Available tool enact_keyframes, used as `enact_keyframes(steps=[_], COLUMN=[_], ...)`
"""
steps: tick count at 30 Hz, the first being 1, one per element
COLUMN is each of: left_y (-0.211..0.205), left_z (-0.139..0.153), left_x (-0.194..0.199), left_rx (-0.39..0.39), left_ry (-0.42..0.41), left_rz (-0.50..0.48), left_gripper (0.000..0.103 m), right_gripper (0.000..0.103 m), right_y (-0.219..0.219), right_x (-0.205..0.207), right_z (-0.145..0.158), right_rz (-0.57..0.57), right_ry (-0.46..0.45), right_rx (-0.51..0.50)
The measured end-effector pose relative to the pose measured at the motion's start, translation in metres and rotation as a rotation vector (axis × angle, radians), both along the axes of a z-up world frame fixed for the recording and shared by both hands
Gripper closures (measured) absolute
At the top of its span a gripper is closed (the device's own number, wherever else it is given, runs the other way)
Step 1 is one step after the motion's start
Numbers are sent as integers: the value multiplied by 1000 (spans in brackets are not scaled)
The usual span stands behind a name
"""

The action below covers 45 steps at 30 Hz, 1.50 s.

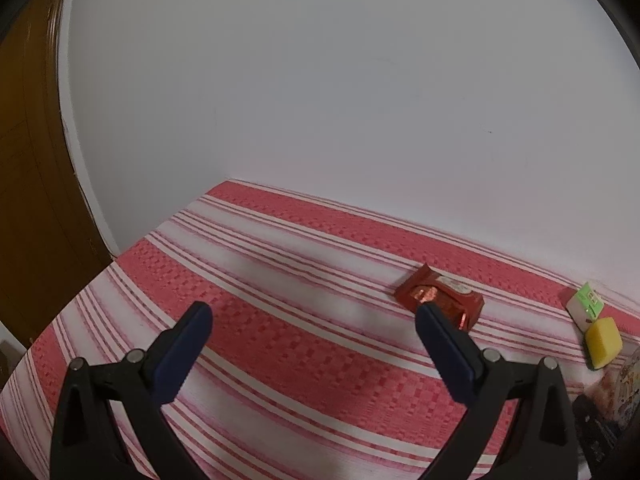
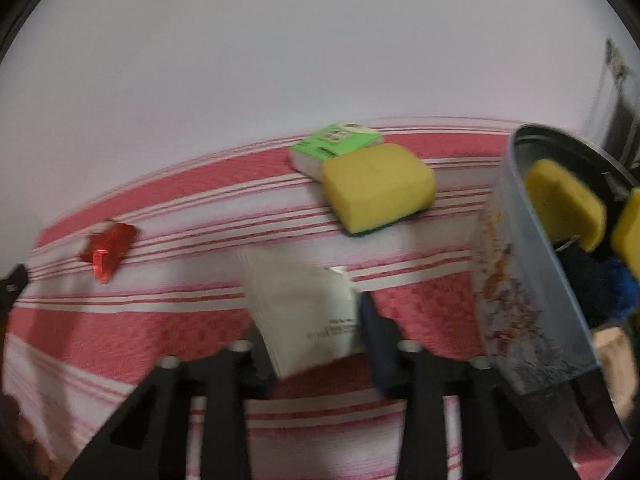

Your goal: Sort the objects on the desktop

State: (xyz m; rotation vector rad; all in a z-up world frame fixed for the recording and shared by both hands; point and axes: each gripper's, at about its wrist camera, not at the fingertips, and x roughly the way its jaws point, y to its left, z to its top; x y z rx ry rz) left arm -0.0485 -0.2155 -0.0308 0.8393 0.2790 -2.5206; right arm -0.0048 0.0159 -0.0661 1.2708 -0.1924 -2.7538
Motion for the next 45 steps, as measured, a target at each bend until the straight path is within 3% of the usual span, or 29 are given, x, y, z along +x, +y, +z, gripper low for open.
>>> enact_keyframes(steps=[4, 9, 13, 17, 21, 25, 28, 29, 30, 33, 34, 35, 36, 37, 38, 39, 42, 45], left_y=[-13, -24, -5, 30, 59, 80, 77, 73, 68, 49, 45, 41, 37, 34, 32, 30, 25, 25], left_z=[-2, -6, -1, 3, -8, -16, -27, -34, -42, -41, -40, -38, -36, -33, -28, -23, -10, -2], left_x=[-1, -3, -7, -21, -47, -78, -99, -106, -113, -112, -110, -108, -105, -102, -96, -88, -65, -52], left_rx=[32, 84, 119, 10, -50, -165, -155, -143, -100, 60, 80, 101, 127, 146, 156, 163, 166, 170], left_ry=[0, 5, 43, 38, -59, -143, -203, -241, -289, -252, -241, -224, -203, -180, -145, -101, 3, 43], left_rz=[19, 6, -157, -286, -358, -329, -290, -282, -292, -344, -343, -340, -347, -354, -352, -353, -344, -353], left_gripper=[1, 1, 1, 1, 1, 1, 1, 3, 16, 40, 41, 48, 61, 64, 86, 101, 99, 99], right_gripper=[80, 83, 83, 83, 83, 83, 83, 83, 83, 83, 83, 83, 83, 83, 83, 83, 83, 83], right_y=[11, 18, 22, 20, 25, 28, 30, 30, 30, 29, 29, 28, 28, 28, 29, 30, 30, 29], right_x=[17, 47, 52, 58, 52, 52, 60, 60, 60, 64, 67, 68, 69, 70, 69, 69, 70, 70], right_z=[3, 23, 35, 47, 46, 48, 53, 53, 53, 55, 57, 58, 58, 59, 59, 59, 60, 58], right_rz=[96, 217, 276, 273, 243, 233, 241, 243, 244, 258, 266, 274, 280, 283, 287, 289, 272, 265], right_ry=[40, 204, 275, 337, 308, 305, 317, 316, 311, 317, 331, 346, 358, 372, 385, 395, 420, 429], right_rx=[-110, -222, -292, -257, -258, -262, -246, -244, -248, -257, -254, -253, -254, -256, -261, -266, -239, -210])
